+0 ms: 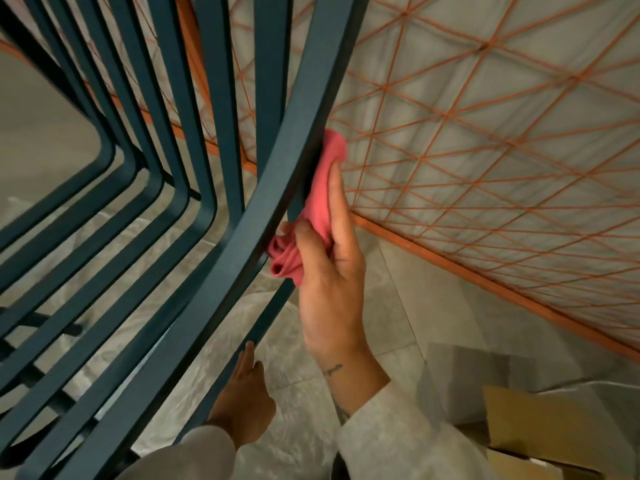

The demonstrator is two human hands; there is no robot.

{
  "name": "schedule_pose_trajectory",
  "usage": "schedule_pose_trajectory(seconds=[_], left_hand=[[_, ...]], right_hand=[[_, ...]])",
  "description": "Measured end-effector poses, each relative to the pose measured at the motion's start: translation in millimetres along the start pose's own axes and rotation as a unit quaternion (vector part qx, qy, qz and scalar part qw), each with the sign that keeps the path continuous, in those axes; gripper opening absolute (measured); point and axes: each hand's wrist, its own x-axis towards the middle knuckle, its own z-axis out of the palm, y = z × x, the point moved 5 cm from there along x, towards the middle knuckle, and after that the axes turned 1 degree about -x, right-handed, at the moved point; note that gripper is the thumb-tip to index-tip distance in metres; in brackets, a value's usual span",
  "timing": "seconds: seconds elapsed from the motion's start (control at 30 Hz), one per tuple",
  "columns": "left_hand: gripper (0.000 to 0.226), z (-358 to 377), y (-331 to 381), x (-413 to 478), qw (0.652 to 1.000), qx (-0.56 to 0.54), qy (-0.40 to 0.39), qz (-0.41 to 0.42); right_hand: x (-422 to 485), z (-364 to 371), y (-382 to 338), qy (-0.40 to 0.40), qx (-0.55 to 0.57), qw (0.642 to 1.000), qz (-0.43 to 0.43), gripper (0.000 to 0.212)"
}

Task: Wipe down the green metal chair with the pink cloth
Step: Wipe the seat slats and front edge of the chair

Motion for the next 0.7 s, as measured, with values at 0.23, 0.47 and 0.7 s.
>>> schedule_pose_trajectory(seconds=[0.23, 0.47, 0.7], left_hand=[[0.065, -7.0, 5.8, -3.1, 1.0, -0.002, -0.011, -0.01], [0.056, -54.6, 69.2, -22.6, 0.993, -0.088, 0.065, 0.042], [0.046, -129.7, 136.5, -105.3, 0.964, -0.096, 0.149, 0.2]], right_hand=[[-12.9, -23.6, 63.2, 0.074, -0.049, 0.978, 0.19, 0.056], [-3.9, -7.1, -22.9, 0.029, -0.036, 0.988, 0.146, 0.059], [-10.6, -12.0, -127.1, 0.027, -0.073, 0.99, 0.121, 0.051]])
